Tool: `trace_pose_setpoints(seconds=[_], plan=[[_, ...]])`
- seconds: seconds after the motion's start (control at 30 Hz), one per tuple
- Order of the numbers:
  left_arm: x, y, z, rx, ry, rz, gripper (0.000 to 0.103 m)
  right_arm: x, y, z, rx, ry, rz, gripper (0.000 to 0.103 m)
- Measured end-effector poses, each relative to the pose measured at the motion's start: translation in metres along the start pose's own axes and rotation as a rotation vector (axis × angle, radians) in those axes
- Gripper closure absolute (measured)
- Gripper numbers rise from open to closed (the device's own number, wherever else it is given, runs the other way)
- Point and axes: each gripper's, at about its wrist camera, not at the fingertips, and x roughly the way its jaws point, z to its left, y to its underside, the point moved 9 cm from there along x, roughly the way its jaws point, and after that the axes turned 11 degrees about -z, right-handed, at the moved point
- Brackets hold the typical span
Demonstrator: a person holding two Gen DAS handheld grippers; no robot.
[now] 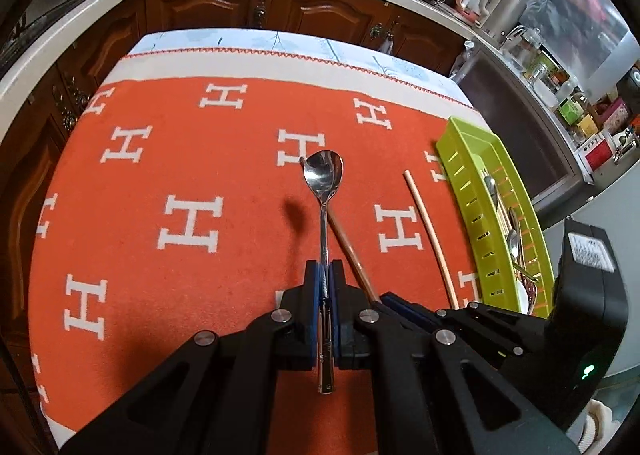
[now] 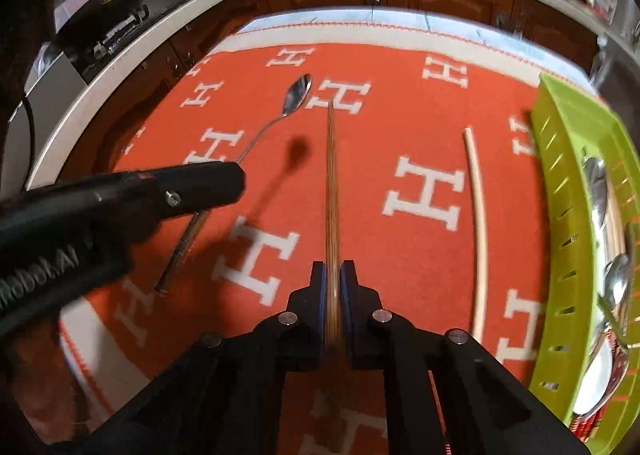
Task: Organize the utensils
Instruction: 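Carry the spoon and brown chopstick into the green tray and open both tools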
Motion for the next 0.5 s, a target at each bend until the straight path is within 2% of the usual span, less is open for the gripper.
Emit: trace_pose_setpoints(seconds=[0.2,0.37,0.5], plan=[[-0.011,-0.003,-0.014,0.027,0.002,-0.011,0.101,-0.016,0.003,-0.014,0.097,-0.041,-0.019,0.097],[-0.024,-0.012,-0.041,0.058,0.026,-0.038,0.101,-0.068,-0.013,-0.045,0.230,-0.084,-0.114,0.097],[-0.026,-0.022,-0.079,0.080,0.081,-0.041,0.101,-0.104,-0.024,-0.081,0.293,-0.058,-0.180,0.097]])
